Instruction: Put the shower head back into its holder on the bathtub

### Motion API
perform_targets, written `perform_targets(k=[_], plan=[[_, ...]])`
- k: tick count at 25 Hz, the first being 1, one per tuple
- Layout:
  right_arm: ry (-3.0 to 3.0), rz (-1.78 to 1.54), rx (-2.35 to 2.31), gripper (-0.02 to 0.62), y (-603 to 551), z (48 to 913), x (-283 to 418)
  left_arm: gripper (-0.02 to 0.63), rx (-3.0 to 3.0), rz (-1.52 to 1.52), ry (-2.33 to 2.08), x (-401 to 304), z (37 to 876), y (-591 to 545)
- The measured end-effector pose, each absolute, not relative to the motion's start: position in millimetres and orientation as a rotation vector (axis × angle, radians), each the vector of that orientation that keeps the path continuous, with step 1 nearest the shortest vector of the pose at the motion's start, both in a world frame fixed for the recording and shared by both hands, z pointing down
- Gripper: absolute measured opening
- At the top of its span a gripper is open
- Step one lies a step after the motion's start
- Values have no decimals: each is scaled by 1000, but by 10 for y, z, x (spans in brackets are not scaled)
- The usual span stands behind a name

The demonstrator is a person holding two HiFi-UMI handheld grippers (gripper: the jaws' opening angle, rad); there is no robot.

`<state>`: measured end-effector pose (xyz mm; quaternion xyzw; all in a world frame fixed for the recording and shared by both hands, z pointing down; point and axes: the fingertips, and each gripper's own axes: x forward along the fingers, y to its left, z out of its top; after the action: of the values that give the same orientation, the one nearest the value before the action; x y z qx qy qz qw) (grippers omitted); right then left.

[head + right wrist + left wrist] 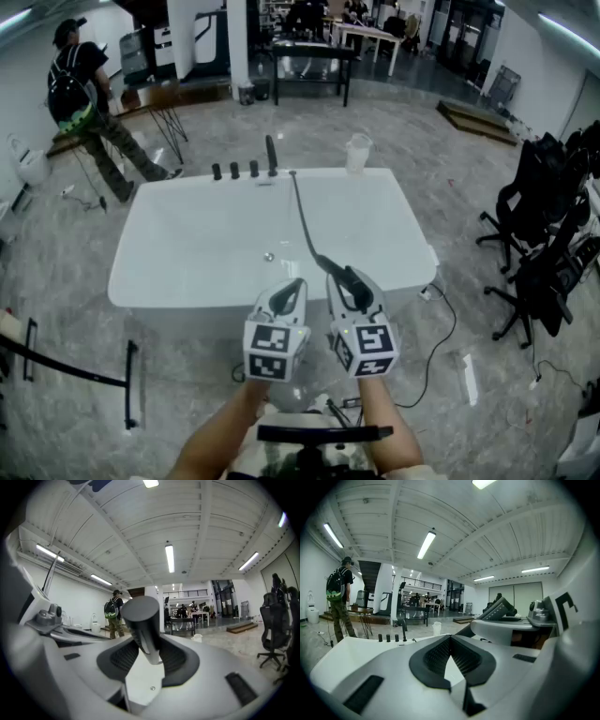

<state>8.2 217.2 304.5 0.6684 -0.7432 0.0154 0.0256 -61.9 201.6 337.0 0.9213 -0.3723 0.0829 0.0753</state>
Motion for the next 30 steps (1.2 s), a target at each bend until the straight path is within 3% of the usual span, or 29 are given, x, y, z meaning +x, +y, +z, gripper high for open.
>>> perform_targets(k=[30], plan=[[-2370, -1, 2000, 141, 2044, 2961, 108, 4, 2757, 305, -1139, -446, 3430, 1848]])
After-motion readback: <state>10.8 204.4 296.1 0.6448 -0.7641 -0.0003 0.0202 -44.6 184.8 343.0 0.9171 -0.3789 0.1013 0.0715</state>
